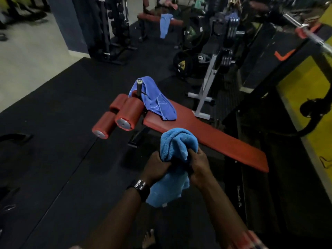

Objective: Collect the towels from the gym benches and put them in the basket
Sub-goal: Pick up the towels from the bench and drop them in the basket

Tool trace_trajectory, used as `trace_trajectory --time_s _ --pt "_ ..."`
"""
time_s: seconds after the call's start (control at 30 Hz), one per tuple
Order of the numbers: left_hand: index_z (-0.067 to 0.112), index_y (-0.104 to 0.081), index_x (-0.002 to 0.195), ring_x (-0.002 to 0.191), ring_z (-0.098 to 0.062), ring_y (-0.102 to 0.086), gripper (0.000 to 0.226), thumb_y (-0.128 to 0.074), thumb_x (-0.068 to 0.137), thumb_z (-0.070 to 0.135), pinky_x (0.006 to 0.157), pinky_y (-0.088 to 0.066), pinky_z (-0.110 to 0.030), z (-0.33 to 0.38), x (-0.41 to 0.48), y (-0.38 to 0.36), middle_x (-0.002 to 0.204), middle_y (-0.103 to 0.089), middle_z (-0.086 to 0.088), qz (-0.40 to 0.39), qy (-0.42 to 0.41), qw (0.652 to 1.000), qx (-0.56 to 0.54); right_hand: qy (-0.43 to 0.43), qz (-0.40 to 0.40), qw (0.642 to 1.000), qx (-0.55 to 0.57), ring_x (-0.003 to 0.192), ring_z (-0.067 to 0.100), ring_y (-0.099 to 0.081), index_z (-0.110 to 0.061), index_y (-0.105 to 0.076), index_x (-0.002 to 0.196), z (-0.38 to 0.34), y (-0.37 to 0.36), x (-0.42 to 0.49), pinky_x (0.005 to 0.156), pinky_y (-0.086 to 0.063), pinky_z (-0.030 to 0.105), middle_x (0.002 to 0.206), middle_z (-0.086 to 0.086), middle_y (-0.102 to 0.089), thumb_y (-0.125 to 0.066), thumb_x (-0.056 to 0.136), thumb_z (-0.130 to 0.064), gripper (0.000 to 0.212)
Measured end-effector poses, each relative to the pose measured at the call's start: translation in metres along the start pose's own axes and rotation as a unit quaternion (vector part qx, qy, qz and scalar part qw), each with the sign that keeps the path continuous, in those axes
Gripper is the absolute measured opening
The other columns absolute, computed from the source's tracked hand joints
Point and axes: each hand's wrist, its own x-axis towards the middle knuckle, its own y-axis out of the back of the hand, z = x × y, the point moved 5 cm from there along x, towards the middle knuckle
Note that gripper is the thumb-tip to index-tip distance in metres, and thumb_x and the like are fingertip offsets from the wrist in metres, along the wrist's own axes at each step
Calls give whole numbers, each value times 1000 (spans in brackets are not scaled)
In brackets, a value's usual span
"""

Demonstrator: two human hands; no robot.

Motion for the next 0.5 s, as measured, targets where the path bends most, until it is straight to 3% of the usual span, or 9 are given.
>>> trace_trajectory --time_s 0.03,0.1,0.2,0.27,0.33,0.4,0.5 --pt "-4 -68 100 83 -10 -64 35 -72 71 15 78 -55 -42 0 14 7 95 -71 -4 -2 -4 1000 -7 -8 6 1000 -7 101 31 -68 -11 -68 111 -1 -9 15 91 -55 45 107 17 -73 -55 92 -8 23" --pt "5 -54 125 106 -6 -65 63 -81 69 10 91 -54 -26 -5 38 21 117 -66 0 12 -8 999 -31 -27 15 999 -25 103 34 -68 -12 -69 107 -3 -24 43 94 -53 50 106 18 -72 -56 92 -10 20" --pt "6 -38 138 117 -16 -59 88 -85 64 2 98 -49 -26 -19 74 52 131 -57 -6 78 26 994 -75 -45 -10 998 -31 82 27 -71 -14 -72 97 -10 -50 85 76 -58 42 91 17 -74 -59 88 -8 17" --pt "2 -37 140 119 -25 -58 82 -81 71 -9 98 -48 -30 -31 101 78 134 -56 -14 125 51 986 -94 -54 -24 998 -15 62 17 -65 -13 -70 94 -16 -69 116 55 -52 28 76 10 -70 -59 87 -3 17" --pt "1 -38 141 119 -29 -59 77 -78 75 -8 102 -48 -36 -38 127 103 134 -58 -18 151 72 981 -96 -61 -23 998 1 54 11 -59 -16 -66 93 -23 -84 154 45 -44 21 67 0 -67 -58 87 -1 18" --pt "5 -42 138 119 -31 -59 72 -76 77 -8 105 -47 -43 -42 159 129 132 -59 -17 168 86 978 -89 -70 -22 997 16 53 10 -55 -20 -62 95 -29 -101 199 46 -39 21 67 -2 -65 -58 86 -1 21" --pt "17 -53 125 109 -22 -63 55 -76 79 -4 96 -50 -33 -39 205 165 122 -65 -8 213 81 971 -67 -88 -7 996 18 53 11 -50 -22 -58 106 -29 -127 273 49 -37 22 75 1 -61 -57 88 -6 25"
